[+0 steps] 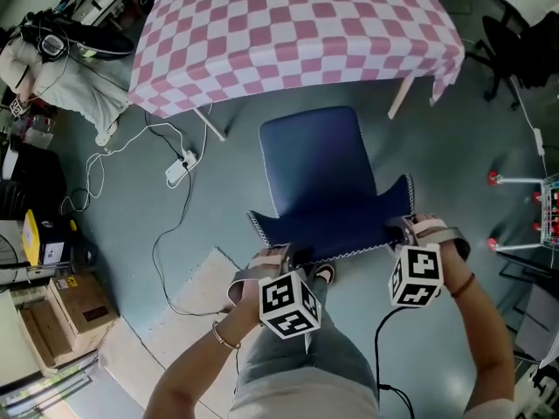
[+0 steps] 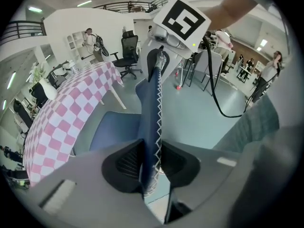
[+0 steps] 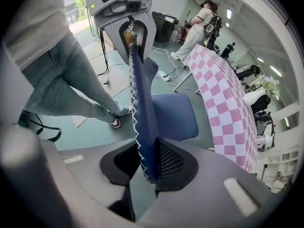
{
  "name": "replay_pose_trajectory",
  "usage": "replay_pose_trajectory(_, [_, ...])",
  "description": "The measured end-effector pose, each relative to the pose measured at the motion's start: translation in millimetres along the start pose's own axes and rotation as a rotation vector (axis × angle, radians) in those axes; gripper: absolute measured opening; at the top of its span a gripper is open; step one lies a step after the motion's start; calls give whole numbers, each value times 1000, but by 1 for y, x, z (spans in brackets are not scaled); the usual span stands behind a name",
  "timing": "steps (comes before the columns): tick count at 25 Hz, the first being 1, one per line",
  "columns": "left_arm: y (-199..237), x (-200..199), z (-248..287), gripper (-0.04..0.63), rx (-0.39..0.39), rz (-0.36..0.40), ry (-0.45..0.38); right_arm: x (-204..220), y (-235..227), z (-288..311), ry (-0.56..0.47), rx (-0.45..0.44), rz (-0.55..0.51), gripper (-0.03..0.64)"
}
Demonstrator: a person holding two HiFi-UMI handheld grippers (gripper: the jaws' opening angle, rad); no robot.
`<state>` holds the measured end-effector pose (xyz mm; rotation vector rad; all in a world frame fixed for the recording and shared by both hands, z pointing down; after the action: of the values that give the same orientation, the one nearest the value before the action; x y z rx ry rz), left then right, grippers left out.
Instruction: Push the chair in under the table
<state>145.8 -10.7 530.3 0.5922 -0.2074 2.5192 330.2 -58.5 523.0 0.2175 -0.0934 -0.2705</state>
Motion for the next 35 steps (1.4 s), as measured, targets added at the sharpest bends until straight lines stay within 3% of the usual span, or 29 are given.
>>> replay_pose_trajectory(17, [9,-11,1,87,41,23,9,6,-11,-1,-14,3,67,91])
replay_pose_trajectory(26, [18,-15,2,86,-12,-3,3,6,-21,0,-3,57,103,92])
replay_pose_trajectory(29, [35,-15,6,78,-65,-32,-1,2,-36,7,7,113,116,92])
replay_pose_trajectory(35, [80,-17,12,80,-101,-69,-5,-4,-82,23,3,126,107,92])
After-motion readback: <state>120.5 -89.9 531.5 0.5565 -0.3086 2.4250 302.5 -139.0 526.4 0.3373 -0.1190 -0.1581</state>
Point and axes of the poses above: the fingertips, and each gripper's own axes: z forward along the fingers, y to its left, x out of its underside, the point moved 9 cm from there along -z, backward along the fingers, and after that the axes turned 11 degrees about -z, right-handed, at the moved point
